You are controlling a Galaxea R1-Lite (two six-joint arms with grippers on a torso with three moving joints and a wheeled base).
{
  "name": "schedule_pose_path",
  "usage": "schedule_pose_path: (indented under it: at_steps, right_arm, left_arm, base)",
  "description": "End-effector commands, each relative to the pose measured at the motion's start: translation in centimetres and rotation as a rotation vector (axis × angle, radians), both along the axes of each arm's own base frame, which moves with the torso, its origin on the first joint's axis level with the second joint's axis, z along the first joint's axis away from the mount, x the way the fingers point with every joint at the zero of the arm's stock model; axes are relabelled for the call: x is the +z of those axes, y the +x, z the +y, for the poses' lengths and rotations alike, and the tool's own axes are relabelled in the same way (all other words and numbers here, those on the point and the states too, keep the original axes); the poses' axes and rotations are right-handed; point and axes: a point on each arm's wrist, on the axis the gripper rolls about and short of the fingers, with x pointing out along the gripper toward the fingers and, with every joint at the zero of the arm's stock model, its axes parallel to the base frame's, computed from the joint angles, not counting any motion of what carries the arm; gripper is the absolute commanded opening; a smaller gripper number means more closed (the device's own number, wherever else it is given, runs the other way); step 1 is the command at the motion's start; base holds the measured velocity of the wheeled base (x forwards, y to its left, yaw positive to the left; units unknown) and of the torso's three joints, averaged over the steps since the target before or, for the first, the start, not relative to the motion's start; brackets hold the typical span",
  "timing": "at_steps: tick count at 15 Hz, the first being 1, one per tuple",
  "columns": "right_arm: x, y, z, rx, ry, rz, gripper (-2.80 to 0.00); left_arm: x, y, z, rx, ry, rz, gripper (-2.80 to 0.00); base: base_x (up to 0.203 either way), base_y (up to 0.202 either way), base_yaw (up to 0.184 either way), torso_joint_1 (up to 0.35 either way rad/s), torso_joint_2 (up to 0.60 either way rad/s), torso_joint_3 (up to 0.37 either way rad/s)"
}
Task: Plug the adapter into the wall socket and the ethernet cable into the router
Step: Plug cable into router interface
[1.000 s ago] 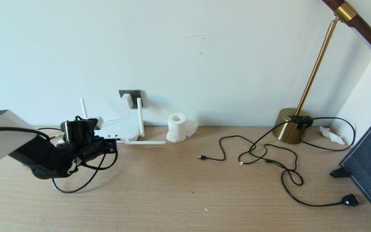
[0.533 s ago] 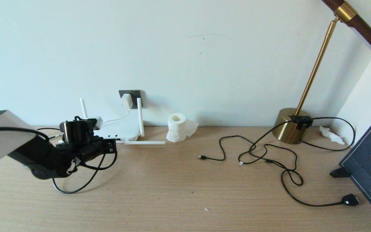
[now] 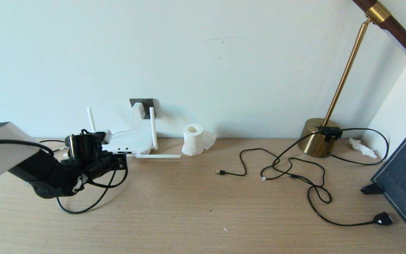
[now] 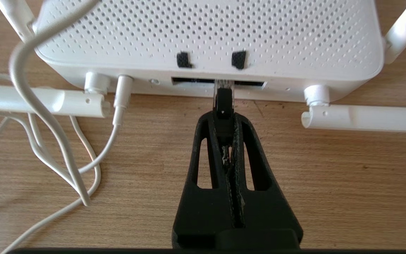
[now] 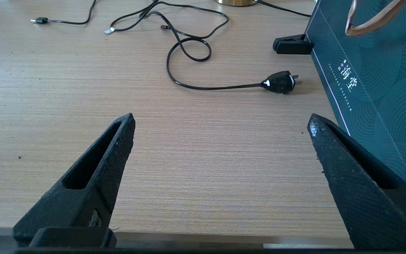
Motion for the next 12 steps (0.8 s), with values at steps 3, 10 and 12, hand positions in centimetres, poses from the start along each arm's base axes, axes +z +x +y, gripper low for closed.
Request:
schedule_pose_path:
  at_steps: [3, 10, 12]
  right_arm:
    - [-0.01, 0.01, 0.00, 0.000, 0.001, 0.003, 0.00]
    - [-0.01, 0.01, 0.00, 0.001, -0.001, 0.003, 0.00]
    - [-0.01, 0.01, 0.00, 0.001, -0.002, 0.003, 0.00]
  left_arm:
    - [-0.28, -0.43, -0.05, -0.001, 0.002, 0.016, -2.80]
    - [-0.12, -0.46, -0.11, -0.001, 0.003, 0.012, -2.80]
    - [0.31, -0.97, -0.31, -0.009, 0.008, 0.010, -2.80]
  base:
    - [0.000, 0.000, 0.000, 0.000, 0.00, 0.000]
    - [0.000, 0.000, 0.000, 0.000, 0.00, 0.000]
    - [0.000, 0.000, 0.000, 0.000, 0.00, 0.000]
